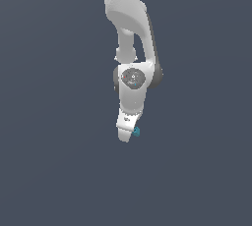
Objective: Pick up the object and move it to a goal position.
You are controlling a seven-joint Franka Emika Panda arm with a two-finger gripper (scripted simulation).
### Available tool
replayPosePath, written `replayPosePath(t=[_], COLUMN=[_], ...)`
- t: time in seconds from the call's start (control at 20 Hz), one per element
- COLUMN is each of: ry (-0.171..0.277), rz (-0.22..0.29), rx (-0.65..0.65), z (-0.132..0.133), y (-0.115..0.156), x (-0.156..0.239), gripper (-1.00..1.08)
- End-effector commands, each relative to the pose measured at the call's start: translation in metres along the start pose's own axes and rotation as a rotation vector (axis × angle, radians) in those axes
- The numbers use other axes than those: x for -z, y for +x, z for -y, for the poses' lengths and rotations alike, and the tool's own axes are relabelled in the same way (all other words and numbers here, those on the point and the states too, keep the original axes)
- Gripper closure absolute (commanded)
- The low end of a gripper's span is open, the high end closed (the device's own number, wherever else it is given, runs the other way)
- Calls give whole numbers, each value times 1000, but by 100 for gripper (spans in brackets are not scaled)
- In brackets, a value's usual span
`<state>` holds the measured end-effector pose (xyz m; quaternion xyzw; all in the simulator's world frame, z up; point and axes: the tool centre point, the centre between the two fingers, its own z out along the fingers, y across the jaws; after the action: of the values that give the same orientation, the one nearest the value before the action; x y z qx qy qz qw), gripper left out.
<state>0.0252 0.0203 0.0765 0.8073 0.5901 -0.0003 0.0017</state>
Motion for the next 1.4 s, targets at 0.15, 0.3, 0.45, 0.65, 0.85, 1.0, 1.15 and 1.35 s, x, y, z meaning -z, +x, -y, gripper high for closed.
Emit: replayPosePath(t=[0.15, 0.3, 0.45, 0.65, 0.85, 1.0, 1.15, 1.35], ry=[2, 2, 2, 2, 2, 2, 2, 2], rz=[-2, -2, -2, -2, -2, -2, -2, -2], rx=[42, 40, 41, 43, 45, 45, 45, 45], z=[0, 0, 0, 1, 2, 1, 1, 1], y=[2, 1, 2, 1, 1, 1, 2, 2], x=[-4, -4, -7, -23, -44, -52, -54, -54], gripper=[-92, -92, -92, -92, -92, -92, -92, 108])
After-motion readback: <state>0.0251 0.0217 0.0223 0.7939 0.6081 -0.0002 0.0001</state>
